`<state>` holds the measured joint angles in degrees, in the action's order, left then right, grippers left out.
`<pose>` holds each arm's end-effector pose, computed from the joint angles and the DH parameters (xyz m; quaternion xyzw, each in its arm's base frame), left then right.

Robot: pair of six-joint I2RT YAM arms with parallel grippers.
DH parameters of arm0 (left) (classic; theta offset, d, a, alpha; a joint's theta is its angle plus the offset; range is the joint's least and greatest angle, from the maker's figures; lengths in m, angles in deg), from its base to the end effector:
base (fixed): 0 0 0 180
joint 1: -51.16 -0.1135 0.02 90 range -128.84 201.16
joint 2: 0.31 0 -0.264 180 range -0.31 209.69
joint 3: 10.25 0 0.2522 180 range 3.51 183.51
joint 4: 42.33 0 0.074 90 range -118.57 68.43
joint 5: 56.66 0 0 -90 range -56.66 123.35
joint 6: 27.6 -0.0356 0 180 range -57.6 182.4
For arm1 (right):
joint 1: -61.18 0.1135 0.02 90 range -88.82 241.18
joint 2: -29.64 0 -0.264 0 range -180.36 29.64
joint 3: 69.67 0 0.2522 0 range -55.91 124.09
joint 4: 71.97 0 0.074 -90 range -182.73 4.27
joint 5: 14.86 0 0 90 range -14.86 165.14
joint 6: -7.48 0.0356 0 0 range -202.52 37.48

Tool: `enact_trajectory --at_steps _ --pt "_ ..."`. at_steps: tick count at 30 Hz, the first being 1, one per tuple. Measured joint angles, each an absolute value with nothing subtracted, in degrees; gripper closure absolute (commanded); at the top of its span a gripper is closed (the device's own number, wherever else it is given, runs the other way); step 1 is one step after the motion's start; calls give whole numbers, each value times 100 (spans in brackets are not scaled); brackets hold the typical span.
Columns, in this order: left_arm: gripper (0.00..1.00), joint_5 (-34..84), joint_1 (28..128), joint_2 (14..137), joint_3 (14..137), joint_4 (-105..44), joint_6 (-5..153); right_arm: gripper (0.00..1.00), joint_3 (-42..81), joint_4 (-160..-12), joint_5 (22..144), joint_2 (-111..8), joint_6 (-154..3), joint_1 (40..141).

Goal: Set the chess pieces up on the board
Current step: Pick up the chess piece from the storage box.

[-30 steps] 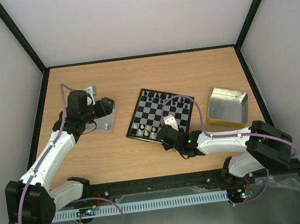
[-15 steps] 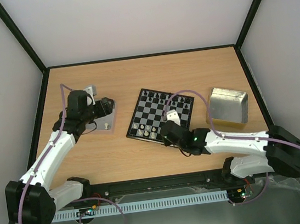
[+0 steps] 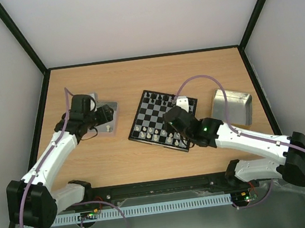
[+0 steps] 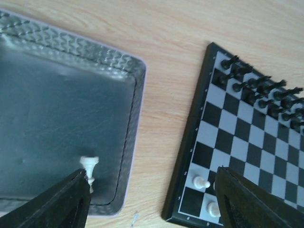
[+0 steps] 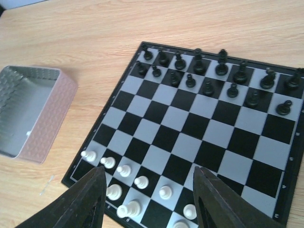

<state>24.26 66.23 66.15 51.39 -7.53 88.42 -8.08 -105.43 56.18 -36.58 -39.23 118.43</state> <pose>0.2399 -0.0704 0.2647 -0.0525 0.9012 -0.2160 0.3722 0.1448 0.2037 0.2683 -0.0362 0.8890 0.2373 0.3898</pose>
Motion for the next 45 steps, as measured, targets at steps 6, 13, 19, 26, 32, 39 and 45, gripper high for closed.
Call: enact_trajectory --at_steps 6,13,19,26,32,39,45 --pt "44 2577 6625 6877 5146 -343 8796 50 -781 -10751 6031 -3658 -3567 11290" --pt "64 2949 6623 7964 5423 130 8774 52 -784 -10698 6307 -3883 -3475 10995" --pt "63 3196 6619 8855 6020 479 8691 54 -703 -10576 6228 -4611 -3604 10921" --pt "52 3406 6501 9223 6429 857 8711 53 -327 -10311 6071 -5166 -4061 10735" --pt "53 3156 6278 9494 6669 1231 8835 53 117 -10182 6125 -5662 -4640 10414" --pt "55 2625 6249 9909 6999 1638 8846 54 390 -10270 5948 -6141 -5171 10351" --pt "58 2439 6249 10248 7261 1802 8842 54 716 -10368 5852 -6357 -5464 10351"
